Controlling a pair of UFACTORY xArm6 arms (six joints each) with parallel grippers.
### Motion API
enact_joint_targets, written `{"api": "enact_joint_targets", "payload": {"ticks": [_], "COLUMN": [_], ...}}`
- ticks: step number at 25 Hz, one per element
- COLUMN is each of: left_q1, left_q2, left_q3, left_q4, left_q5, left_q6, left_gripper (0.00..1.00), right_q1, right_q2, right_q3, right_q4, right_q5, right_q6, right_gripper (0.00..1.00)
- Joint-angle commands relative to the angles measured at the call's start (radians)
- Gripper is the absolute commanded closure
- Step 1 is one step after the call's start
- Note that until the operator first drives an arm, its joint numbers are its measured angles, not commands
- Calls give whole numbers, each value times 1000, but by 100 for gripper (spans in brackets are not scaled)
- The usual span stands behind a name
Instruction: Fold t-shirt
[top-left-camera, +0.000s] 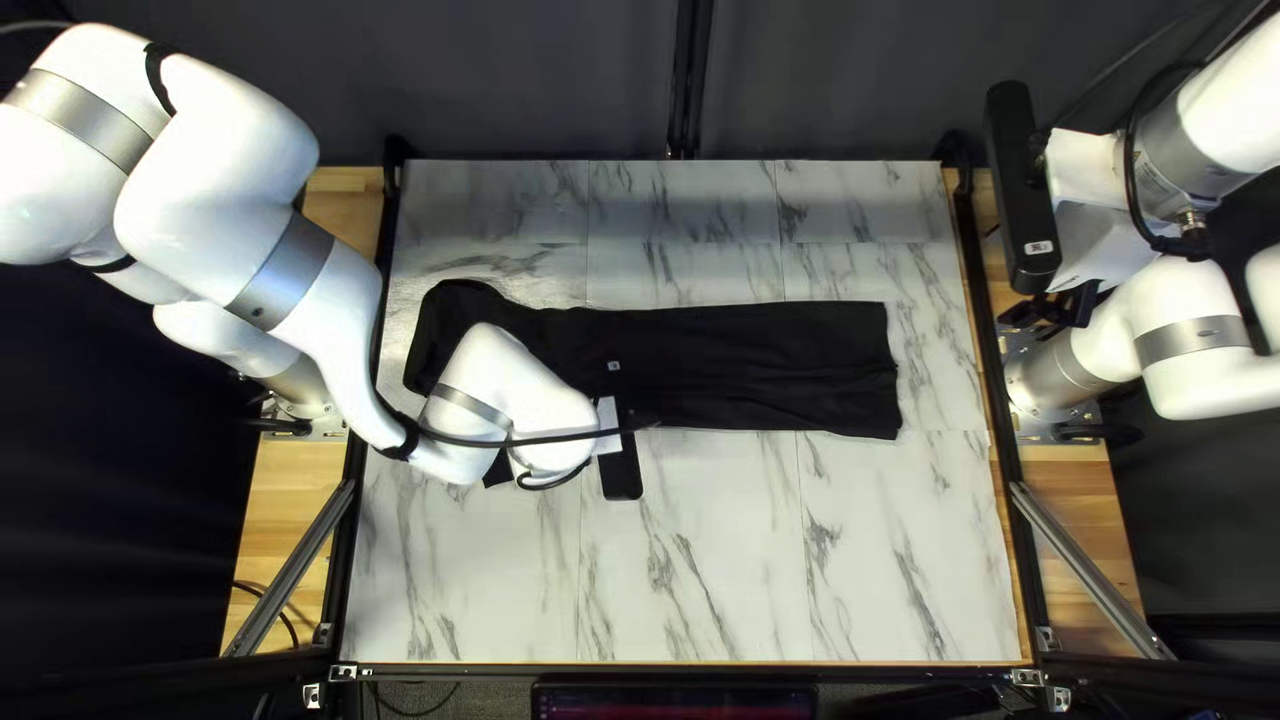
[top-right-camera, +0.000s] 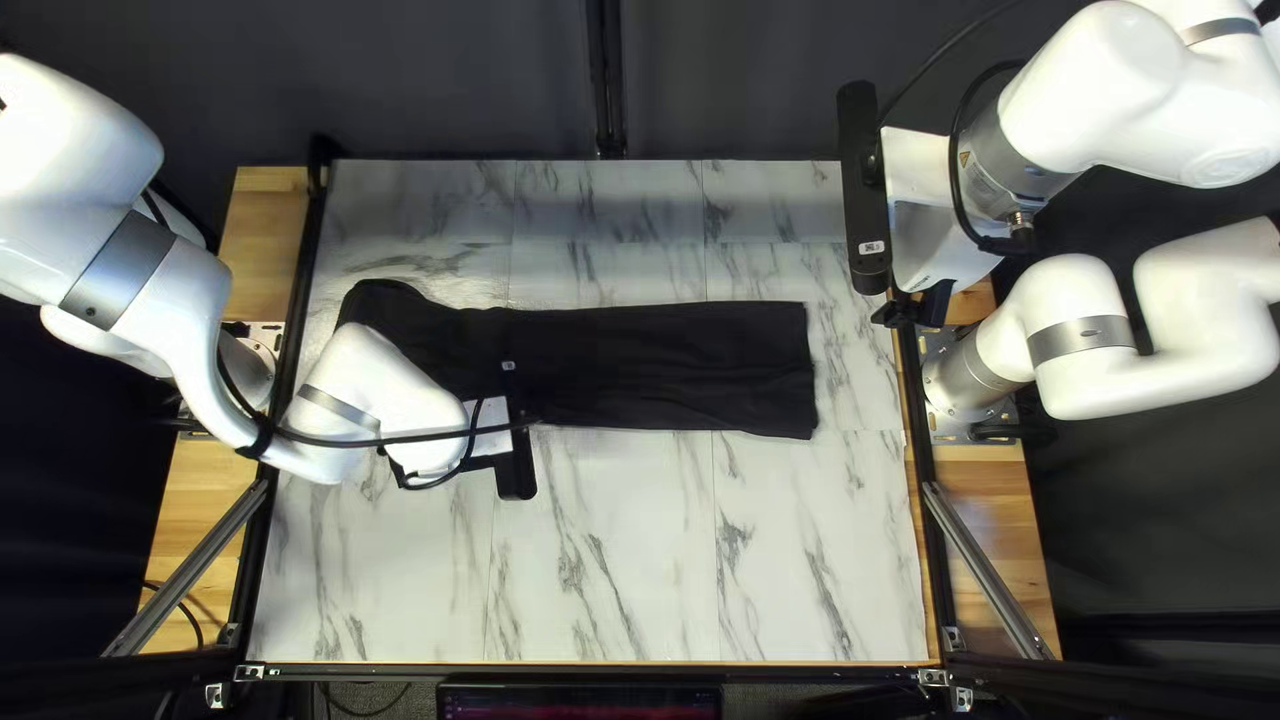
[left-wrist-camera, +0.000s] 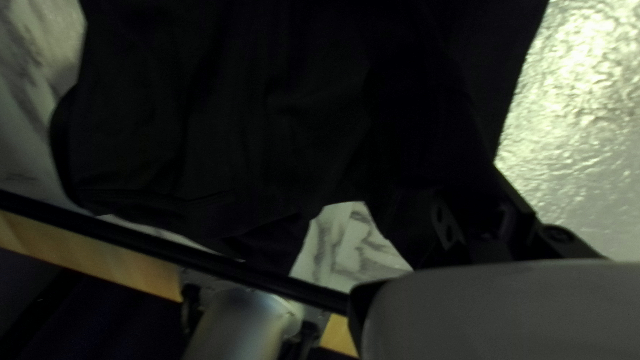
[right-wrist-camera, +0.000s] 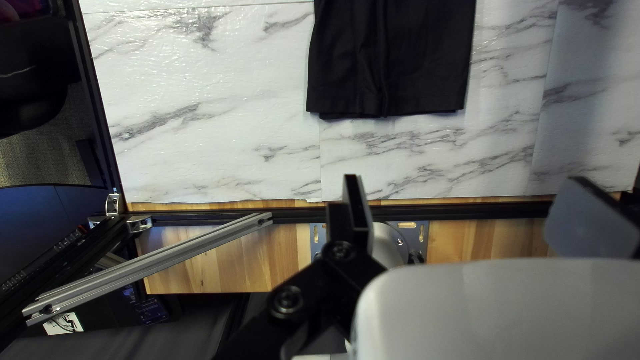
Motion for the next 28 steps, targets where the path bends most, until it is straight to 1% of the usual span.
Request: {"api": "enact_joint_targets", "payload": {"ticks": [1, 8, 12, 13, 19, 24, 28], "left_q1": [64, 155, 206, 210, 275, 298, 317], "left_q2": [-4, 44, 99, 103, 148, 189, 224], "left_q3": [-7, -67, -119, -123, -146, -169, -192], "left_q4": [58, 164, 226, 232, 306, 348, 369], "left_q5": [45, 129, 166, 169, 171, 169, 162], "left_q6": [41, 103, 184, 193, 362, 490, 546], "left_gripper": [100, 99, 100, 100, 99, 100, 100], "right_q1": [0, 0, 0, 0, 0, 0, 0], "right_q2": [0, 0, 0, 0, 0, 0, 0], "right_q3": [0, 0, 0, 0, 0, 0, 0], "right_q4": [0, 0, 0, 0, 0, 0, 0], "right_q5": [0, 0, 0, 0, 0, 0, 0], "right_q6": [0, 0, 0, 0, 0, 0, 0], "right_gripper": [0, 0, 0, 0, 0, 0, 0]}}
